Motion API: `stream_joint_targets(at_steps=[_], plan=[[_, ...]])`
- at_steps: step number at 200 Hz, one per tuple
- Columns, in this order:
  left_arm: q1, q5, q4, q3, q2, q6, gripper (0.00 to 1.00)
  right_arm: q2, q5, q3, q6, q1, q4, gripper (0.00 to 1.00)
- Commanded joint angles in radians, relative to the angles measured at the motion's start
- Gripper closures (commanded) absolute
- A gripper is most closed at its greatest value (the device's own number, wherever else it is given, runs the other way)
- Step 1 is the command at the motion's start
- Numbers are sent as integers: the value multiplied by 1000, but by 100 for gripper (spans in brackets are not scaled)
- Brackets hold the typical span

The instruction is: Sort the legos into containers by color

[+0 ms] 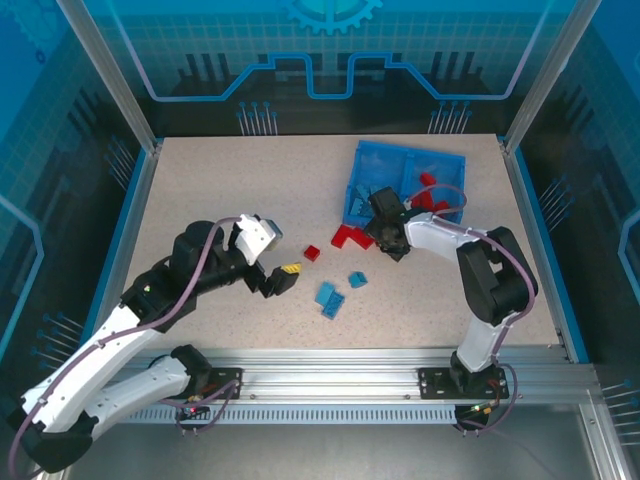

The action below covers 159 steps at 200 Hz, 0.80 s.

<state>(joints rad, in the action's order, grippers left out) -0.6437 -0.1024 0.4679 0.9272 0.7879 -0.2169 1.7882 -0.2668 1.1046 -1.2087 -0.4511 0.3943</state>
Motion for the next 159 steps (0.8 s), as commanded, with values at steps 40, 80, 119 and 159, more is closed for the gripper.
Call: stream_joint_targets(at_steps=[40, 80, 119, 159], plan=[[7, 19, 12, -29, -25, -19, 1, 74, -38, 49, 38, -5, -2, 25], [8, 21, 15, -29, -25, -19, 1, 119, -25, 79, 33, -4, 21, 33], [7, 28, 21, -30, -28, -19, 1, 106, -35, 43, 9, -6, 41, 58], [7, 29, 9, -37, -25, -14, 1, 38, -38, -9, 13, -10, 58, 70]])
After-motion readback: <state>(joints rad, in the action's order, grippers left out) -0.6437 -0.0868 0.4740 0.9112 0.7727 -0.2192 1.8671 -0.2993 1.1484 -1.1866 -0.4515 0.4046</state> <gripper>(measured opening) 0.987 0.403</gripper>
